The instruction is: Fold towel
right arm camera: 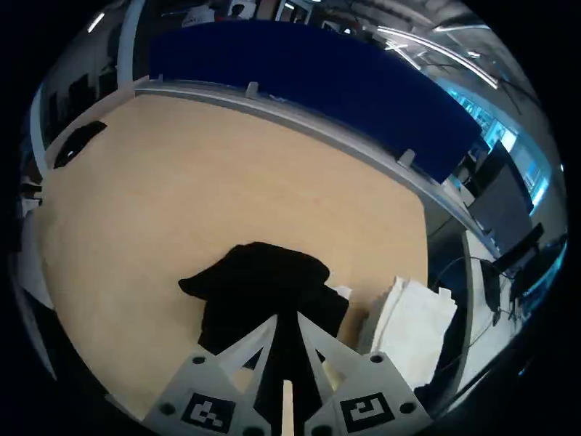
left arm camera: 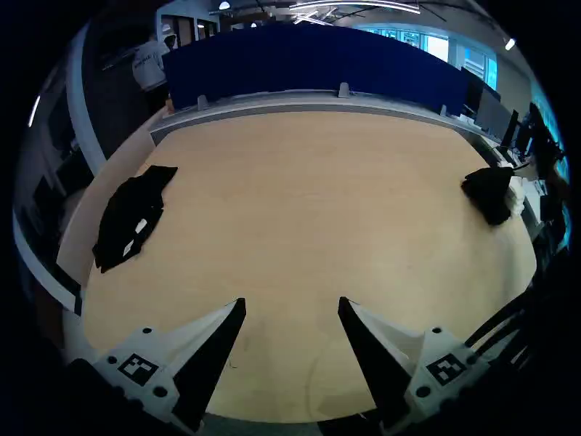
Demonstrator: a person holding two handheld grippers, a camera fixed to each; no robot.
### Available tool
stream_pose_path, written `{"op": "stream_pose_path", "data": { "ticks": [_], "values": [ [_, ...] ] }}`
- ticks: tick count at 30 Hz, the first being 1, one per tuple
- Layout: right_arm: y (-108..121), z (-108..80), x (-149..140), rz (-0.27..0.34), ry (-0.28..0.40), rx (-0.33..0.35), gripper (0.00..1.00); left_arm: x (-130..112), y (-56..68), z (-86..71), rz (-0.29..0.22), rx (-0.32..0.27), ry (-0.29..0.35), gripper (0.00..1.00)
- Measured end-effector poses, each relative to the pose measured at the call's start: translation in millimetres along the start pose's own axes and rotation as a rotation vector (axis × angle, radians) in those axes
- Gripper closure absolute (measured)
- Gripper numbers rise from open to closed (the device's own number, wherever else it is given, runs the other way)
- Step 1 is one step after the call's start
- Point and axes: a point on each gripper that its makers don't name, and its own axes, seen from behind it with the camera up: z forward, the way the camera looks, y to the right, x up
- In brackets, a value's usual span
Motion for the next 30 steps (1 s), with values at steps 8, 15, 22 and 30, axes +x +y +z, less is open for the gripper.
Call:
{"op": "stream_pose_path", "data": {
  "ticks": [8, 15, 22, 30],
  "values": [
    [14.9, 10.8, -52.6, 0.043, -0.075, -0.050, 0.97, -2.0, -5.1, -2.3, 0.016, 0.009, -0.008, 0.05],
    [23.9, 19.5, -95.2, 0.111, -0.138, -0.080, 0.97, -3.0, -6.2, -5.2, 0.034, 0.018, -0.014, 0.06],
    [17.1, 26.3, -126.1, 0.201, -0.176, -0.083, 0.97, -2.7, -4.3, -6.4, 0.044, 0.022, -0.017, 0.05],
    [10.4, 34.1, -135.1, 0.219, -0.190, -0.079, 0.97, 1.4, -0.7, -5.4, 0.059, 0.022, -0.015, 0.05]
  ]
}}
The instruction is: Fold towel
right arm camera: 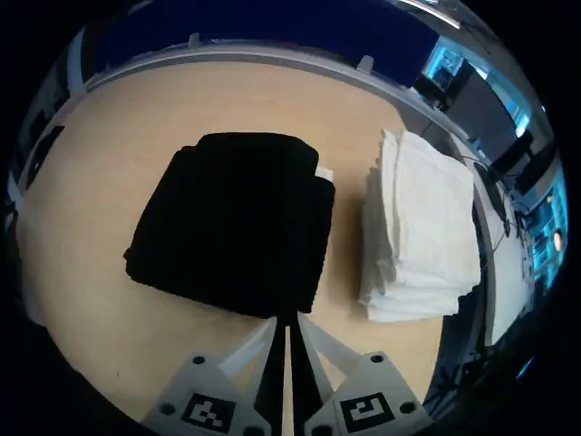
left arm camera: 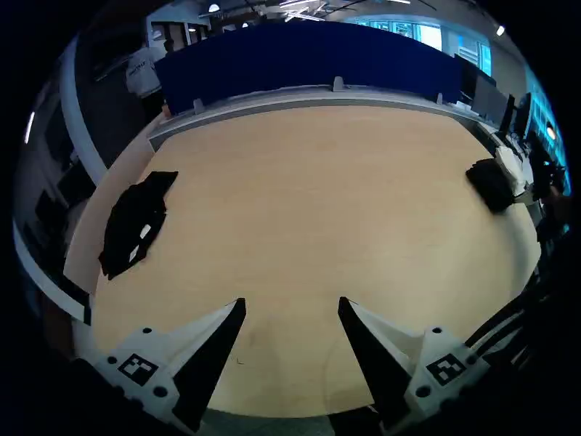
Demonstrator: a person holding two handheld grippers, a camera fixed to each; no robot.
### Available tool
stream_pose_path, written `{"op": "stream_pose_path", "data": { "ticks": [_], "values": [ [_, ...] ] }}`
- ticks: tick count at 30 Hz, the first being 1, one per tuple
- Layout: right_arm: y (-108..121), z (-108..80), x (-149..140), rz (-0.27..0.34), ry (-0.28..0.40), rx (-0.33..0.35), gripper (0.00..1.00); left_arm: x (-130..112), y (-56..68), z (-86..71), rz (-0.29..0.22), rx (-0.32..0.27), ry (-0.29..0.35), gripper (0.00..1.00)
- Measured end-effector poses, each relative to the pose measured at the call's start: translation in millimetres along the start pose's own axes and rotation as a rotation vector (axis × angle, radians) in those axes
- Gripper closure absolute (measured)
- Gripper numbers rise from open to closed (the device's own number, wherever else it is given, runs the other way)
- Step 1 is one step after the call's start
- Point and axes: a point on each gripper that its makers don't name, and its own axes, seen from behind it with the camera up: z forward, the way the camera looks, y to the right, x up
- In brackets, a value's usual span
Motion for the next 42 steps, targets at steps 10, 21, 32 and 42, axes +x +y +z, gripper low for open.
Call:
{"op": "stream_pose_path", "data": {
  "ticks": [10, 21, 32, 42],
  "values": [
    [-2.0, 4.0, -0.4, 0.003, -0.004, 0.006, 0.96, 1.5, 4.2, -0.5, -0.006, -0.005, 0.004, 0.05],
    [0.8, -5.2, -1.9, 0.032, 0.018, -0.016, 0.71, 3.6, 5.4, -0.1, -0.007, -0.010, 0.006, 0.05],
    [-6.6, -15.6, 4.5, 0.028, 0.064, -0.013, 0.15, 5.0, 8.0, 2.7, 0.000, -0.019, 0.005, 0.05],
    [-21.9, -21.9, 26.6, 0.002, 0.111, 0.022, 0.06, 3.3, 6.8, 2.1, -0.004, -0.019, 0.005, 0.06]
  ]
}}
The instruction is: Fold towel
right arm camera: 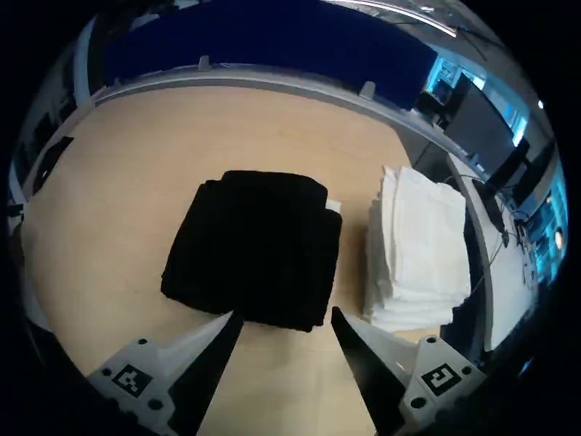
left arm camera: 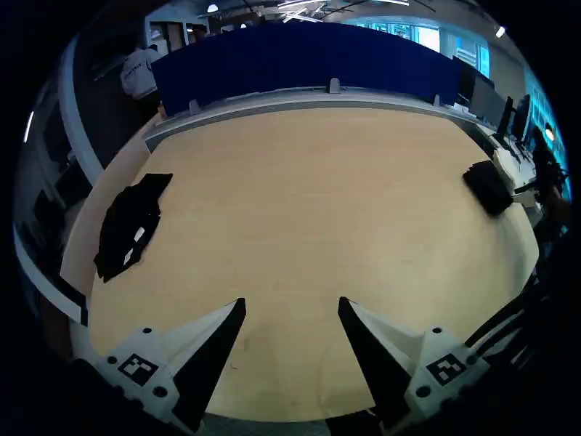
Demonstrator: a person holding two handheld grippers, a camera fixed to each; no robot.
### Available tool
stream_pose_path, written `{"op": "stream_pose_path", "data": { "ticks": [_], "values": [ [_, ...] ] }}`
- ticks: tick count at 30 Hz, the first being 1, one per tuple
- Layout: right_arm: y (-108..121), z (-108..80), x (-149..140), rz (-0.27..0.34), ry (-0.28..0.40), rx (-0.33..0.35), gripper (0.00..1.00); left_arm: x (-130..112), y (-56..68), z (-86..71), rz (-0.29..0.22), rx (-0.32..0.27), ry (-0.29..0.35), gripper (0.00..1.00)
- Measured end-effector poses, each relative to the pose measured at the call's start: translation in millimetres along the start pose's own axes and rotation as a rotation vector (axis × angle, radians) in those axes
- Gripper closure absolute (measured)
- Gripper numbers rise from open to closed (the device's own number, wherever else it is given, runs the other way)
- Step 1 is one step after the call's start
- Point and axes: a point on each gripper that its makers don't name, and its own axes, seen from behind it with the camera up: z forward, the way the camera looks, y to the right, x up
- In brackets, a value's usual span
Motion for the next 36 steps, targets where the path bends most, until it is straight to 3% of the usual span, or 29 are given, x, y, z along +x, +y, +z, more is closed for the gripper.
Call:
{"op": "stream_pose_path", "data": {
  "ticks": [8, 18, 29, 36],
  "values": [
    [-5.3, 9.6, 39.9, -0.002, 0.050, 0.020, 0.06, -0.8, -3.2, -2.5, -0.007, 0.007, 0.000, 0.06],
    [-9.9, 35.0, 91.3, -0.006, 0.087, 0.047, 0.06, -2.5, -8.2, -3.2, -0.020, 0.023, -0.002, 0.06],
    [-12.3, 49.1, 104.3, -0.006, 0.078, 0.059, 0.06, -3.2, -12.8, -1.2, -0.033, 0.037, -0.010, 0.06],
    [-12.1, 71.6, 100.7, 0.021, 0.044, 0.066, 0.06, -3.6, -15.4, -2.5, -0.036, 0.051, -0.014, 0.05]
  ]
}}
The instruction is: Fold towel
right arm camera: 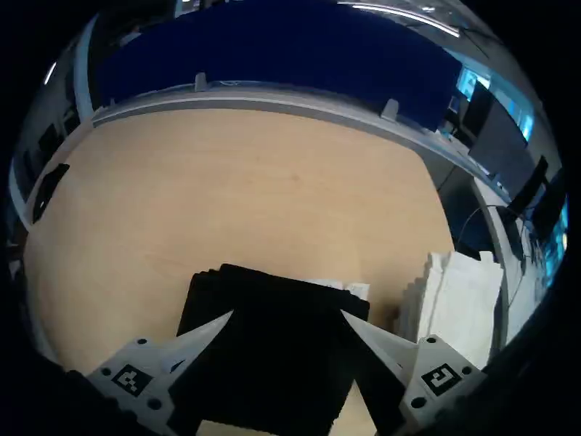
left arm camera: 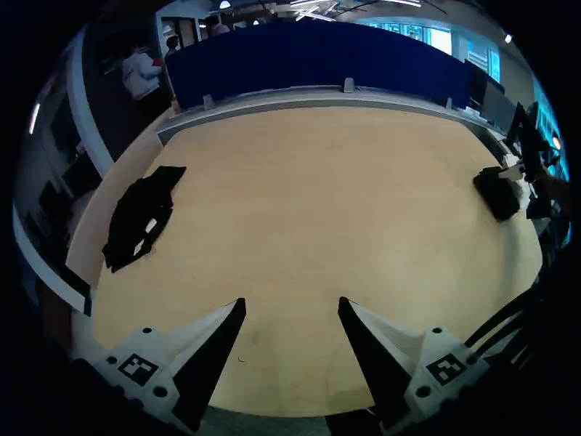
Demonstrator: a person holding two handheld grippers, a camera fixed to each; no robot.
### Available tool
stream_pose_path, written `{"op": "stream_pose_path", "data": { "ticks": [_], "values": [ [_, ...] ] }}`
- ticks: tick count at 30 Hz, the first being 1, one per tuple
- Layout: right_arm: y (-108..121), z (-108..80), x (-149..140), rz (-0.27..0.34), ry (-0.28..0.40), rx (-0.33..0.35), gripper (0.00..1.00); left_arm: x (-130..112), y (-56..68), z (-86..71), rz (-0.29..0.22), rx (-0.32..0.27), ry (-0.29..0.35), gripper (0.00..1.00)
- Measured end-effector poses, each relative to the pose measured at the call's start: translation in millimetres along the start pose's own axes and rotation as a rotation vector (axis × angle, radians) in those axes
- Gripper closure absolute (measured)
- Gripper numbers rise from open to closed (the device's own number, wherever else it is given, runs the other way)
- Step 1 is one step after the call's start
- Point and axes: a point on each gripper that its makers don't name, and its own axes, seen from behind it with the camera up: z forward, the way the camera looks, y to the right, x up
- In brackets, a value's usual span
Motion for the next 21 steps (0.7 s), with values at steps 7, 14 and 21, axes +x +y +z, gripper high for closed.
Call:
{"op": "stream_pose_path", "data": {
  "ticks": [7, 14, 21],
  "values": [
    [4.8, 16.7, -2.5, 0.010, -0.029, -0.007, 0.06, -3.7, -1.7, -3.3, 0.000, 0.011, -0.006, 0.05],
    [7.1, 21.3, -0.9, 0.018, -0.031, -0.006, 0.06, -2.2, 0.1, -4.6, -0.002, 0.012, -0.003, 0.06],
    [5.8, 15.4, 1.0, 0.011, -0.018, -0.008, 0.06, 0.1, 3.9, -4.3, 0.005, 0.004, -0.001, 0.05]
  ]
}}
